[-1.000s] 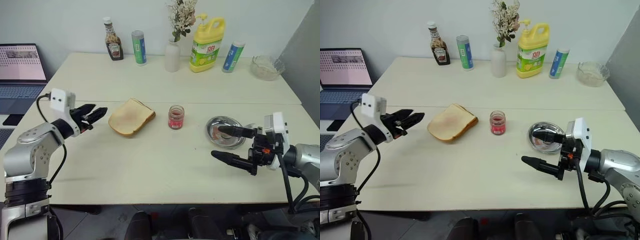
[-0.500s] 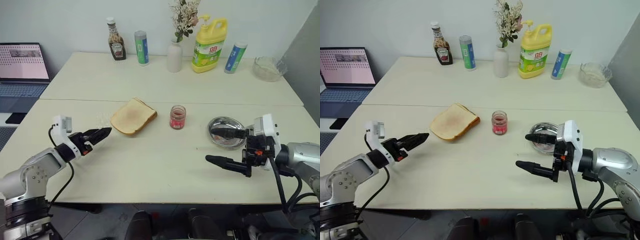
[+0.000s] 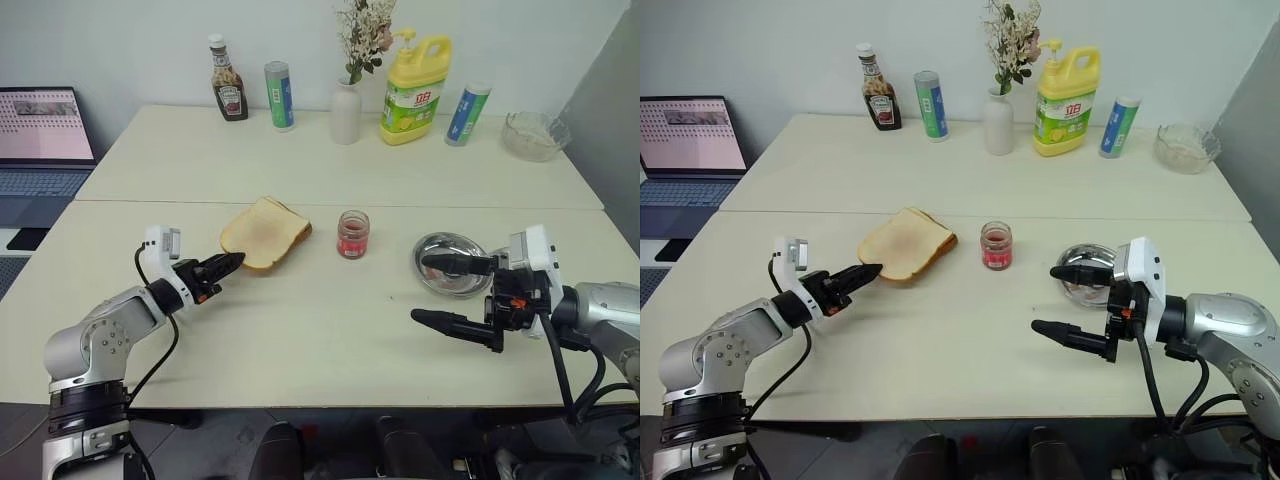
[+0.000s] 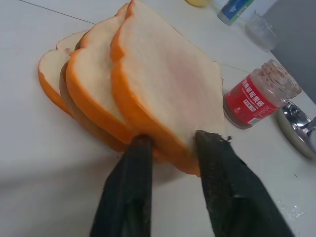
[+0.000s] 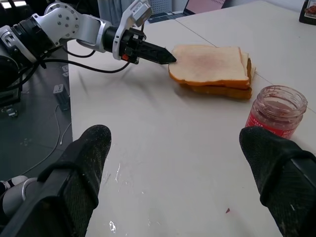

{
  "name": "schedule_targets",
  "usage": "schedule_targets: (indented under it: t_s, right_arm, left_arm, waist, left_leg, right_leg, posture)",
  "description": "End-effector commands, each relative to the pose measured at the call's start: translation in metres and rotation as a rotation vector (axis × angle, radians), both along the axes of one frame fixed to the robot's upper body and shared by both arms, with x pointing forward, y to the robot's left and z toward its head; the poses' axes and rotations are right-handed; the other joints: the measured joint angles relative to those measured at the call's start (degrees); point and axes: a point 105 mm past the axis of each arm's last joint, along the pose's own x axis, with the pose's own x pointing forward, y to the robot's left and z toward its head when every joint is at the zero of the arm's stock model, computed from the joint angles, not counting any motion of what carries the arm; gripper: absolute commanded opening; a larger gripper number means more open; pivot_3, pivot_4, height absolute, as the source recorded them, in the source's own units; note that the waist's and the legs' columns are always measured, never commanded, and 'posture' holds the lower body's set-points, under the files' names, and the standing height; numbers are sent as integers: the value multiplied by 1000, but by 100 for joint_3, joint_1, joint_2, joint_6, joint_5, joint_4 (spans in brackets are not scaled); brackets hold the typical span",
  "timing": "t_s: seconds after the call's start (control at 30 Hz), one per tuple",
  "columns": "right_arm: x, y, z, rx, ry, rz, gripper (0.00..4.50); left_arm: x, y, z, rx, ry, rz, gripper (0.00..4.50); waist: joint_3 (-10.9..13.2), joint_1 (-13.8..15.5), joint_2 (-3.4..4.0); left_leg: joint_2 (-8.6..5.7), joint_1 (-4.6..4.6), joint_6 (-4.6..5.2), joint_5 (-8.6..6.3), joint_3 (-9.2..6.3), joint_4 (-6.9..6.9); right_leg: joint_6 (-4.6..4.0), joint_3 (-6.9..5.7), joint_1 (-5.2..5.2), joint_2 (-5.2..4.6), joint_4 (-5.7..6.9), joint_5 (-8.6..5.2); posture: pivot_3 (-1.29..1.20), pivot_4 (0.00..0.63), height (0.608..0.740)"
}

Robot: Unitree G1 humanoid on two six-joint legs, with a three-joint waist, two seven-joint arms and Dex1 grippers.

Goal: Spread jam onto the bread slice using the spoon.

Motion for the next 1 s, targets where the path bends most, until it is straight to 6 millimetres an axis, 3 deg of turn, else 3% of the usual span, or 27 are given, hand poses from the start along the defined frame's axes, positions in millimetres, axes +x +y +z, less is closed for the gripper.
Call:
schedule_targets:
  t_s: [0.03, 0.07, 0.4, 0.47, 0.57, 0.7, 0.8, 1.0]
  right_arm:
    - [-1, 1, 10, -4, -46, 6, 4500]
    - [-1, 1, 10, -3, -46, 5, 4500]
    - [-1, 1, 10, 1, -46, 8, 4500]
    - [0, 0, 11, 1, -46, 7, 4500]
    - [1, -2, 12, -1, -46, 5, 4500]
    - [1, -6, 12, -6, -40, 1, 4500]
    - [-1, -14, 11, -28, -18, -4, 4500]
    - [-5, -21, 8, -52, 1, -8, 4500]
  left_arm:
    - [3, -1, 19, 16, -76, -5, 227]
    - [1, 0, 21, 19, -79, -6, 32]
    - [-13, 1, 37, 32, -124, -47, 32]
    - [-18, -4, 49, 23, -153, -87, 32]
    - [-30, -18, 70, 22, -196, -189, 32]
    - [-41, -32, 82, 37, -210, -289, 32]
    - [-55, -56, 95, 73, -234, -442, 32]
    - [-74, -94, 104, 55, -230, -679, 32]
  waist:
    - [0, 1, 0]
    - [0, 0, 0]
    - [0, -2, 0]
    - [2, -3, -3]
    - [3, -5, -5]
    - [4, -6, -4]
    - [6, -5, -6]
    - [6, 6, -6]
  left_leg:
    - [0, 0, 0, 0, 0, 0]
    - [0, 0, 0, 0, 0, 0]
    - [2, 0, 0, 0, 0, -1]
    - [1, 0, 0, 0, 1, -1]
    - [1, -1, 0, 0, 1, -1]
    - [1, 0, 0, 0, 2, -2]
    - [1, -1, 0, 0, 1, -1]
    - [-3, -2, 0, 0, 3, 1]
  right_leg:
    - [0, 0, 0, 0, 0, 0]
    - [0, 0, 0, 0, 0, 0]
    - [0, 1, -2, 0, 0, 0]
    - [2, 1, -2, 0, 0, -2]
    - [4, 1, -2, 0, -1, -3]
    - [9, 2, -3, 0, -1, -6]
    - [9, 1, -3, 0, -1, -6]
    - [11, 3, -2, -2, -3, -7]
  posture:
    - [0, 150, 740]
    - [0, 150, 740]
    - [0, 150, 740]
    - [0, 150, 740]
    - [0, 150, 740]
    - [0, 150, 740]
    - [0, 150, 740]
    - [0, 150, 740]
